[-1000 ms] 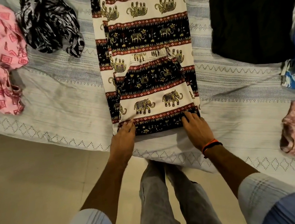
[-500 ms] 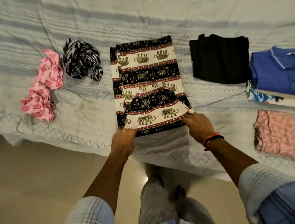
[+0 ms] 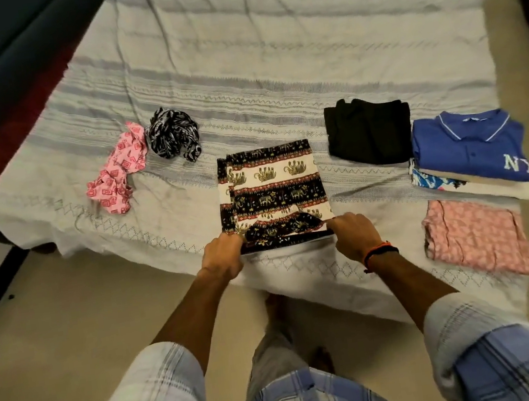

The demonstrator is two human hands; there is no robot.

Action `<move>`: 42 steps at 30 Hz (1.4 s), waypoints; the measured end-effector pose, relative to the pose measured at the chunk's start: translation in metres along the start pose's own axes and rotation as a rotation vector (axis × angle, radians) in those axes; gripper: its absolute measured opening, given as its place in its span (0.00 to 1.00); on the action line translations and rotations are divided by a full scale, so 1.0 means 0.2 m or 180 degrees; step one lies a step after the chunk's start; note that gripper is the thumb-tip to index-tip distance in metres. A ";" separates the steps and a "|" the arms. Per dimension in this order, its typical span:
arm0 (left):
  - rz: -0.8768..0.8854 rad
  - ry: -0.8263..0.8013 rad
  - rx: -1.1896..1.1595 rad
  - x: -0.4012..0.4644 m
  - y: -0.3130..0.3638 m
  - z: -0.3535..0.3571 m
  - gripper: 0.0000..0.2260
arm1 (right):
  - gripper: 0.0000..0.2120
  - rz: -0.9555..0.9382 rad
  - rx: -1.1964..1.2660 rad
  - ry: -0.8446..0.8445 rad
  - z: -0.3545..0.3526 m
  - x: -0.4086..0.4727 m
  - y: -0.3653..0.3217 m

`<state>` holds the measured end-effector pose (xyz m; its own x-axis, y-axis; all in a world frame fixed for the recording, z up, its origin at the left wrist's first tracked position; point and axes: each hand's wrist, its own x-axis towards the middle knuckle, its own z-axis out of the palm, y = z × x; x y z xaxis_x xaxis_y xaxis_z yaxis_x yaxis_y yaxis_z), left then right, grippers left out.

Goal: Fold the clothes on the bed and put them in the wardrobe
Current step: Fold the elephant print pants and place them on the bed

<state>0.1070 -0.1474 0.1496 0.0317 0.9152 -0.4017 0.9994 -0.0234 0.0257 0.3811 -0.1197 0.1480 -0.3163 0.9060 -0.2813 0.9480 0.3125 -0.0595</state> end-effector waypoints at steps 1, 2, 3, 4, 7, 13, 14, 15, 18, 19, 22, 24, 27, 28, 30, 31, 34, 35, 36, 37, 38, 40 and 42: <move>-0.0015 -0.0002 -0.0025 -0.01 0.01 -0.02 0.14 | 0.13 0.0009 0.0058 0.0022 -0.01 -0.01 0.01; -0.0022 -0.0015 -0.0038 -0.01 0.01 -0.03 0.14 | 0.13 0.0005 0.0100 0.0048 -0.03 0.00 0.01; -0.0035 0.0007 -0.0059 0.00 0.02 -0.05 0.14 | 0.13 0.0015 0.0141 0.0073 -0.05 0.00 0.02; -0.0057 0.0010 -0.0078 0.00 0.02 -0.06 0.13 | 0.13 0.0012 0.0175 0.0086 -0.07 0.01 0.03; -0.0120 0.0069 -0.0135 0.07 0.01 -0.10 0.13 | 0.12 0.0005 0.0312 0.0169 -0.10 0.10 0.05; -0.0260 0.0135 -0.0391 0.37 -0.06 -0.15 0.19 | 0.09 0.0061 0.0504 0.0263 -0.17 0.41 0.09; -0.0296 0.0143 -0.0442 0.42 -0.07 -0.16 0.19 | 0.10 0.0096 0.0557 0.0272 -0.18 0.47 0.10; -0.0322 0.0170 -0.0483 0.50 -0.10 -0.17 0.20 | 0.11 0.0139 0.0592 0.0267 -0.20 0.56 0.10; -0.0382 0.0228 -0.0686 0.71 -0.17 -0.20 0.20 | 0.12 0.0260 0.0717 0.0205 -0.22 0.78 0.11; -0.0409 0.0246 -0.0753 0.77 -0.19 -0.21 0.20 | 0.11 0.0299 0.0767 0.0187 -0.23 0.85 0.12; -0.0442 0.0202 -0.0971 0.98 -0.25 -0.24 0.18 | 0.11 0.0414 0.0790 0.0051 -0.24 1.05 0.13; -0.0456 0.0116 -0.1074 1.13 -0.29 -0.25 0.18 | 0.12 0.0477 0.0712 -0.0088 -0.24 1.19 0.15; -0.0474 0.0073 -0.1233 1.31 -0.33 -0.23 0.17 | 0.13 0.0527 0.0714 -0.0145 -0.22 1.35 0.18; -0.0460 0.0054 -0.1266 1.37 -0.35 -0.22 0.17 | 0.12 0.0541 0.0699 -0.0168 -0.21 1.42 0.19; -0.0470 -0.0007 -0.1311 1.49 -0.37 -0.21 0.17 | 0.11 0.0564 0.0649 -0.0257 -0.18 1.55 0.22; -0.0494 -0.0028 -0.1349 1.55 -0.38 -0.22 0.18 | 0.11 0.0557 0.0649 -0.0298 -0.18 1.60 0.23; -0.0615 -0.0034 -0.1359 1.76 -0.40 -0.23 0.19 | 0.14 0.0571 0.0625 -0.0344 -0.15 1.82 0.27; -0.0649 0.0018 -0.1321 1.80 -0.41 -0.23 0.20 | 0.16 0.0573 0.0570 -0.0293 -0.15 1.85 0.27; -0.0676 0.0088 -0.1267 1.82 -0.41 -0.23 0.22 | 0.18 0.0575 0.0482 -0.0233 -0.14 1.88 0.27; -0.0712 0.0129 -0.1252 1.87 -0.42 -0.21 0.23 | 0.20 0.0590 0.0421 -0.0208 -0.12 1.92 0.27; -0.0769 0.0141 -0.1266 1.91 -0.42 -0.18 0.23 | 0.21 0.0610 0.0395 -0.0245 -0.09 1.96 0.27; -0.0835 0.0034 -0.1327 1.93 -0.41 -0.09 0.21 | 0.21 0.0621 0.0448 -0.0499 0.00 1.96 0.24; -0.0861 -0.0103 -0.1437 1.89 -0.41 0.01 0.20 | 0.21 0.0688 0.0594 -0.0806 0.10 1.90 0.21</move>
<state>0.0378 0.1995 -0.0054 -0.2189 0.8515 -0.4766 0.8666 0.3941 0.3061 0.3012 0.2323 0.0201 -0.1122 0.8387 -0.5329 0.9892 0.0436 -0.1397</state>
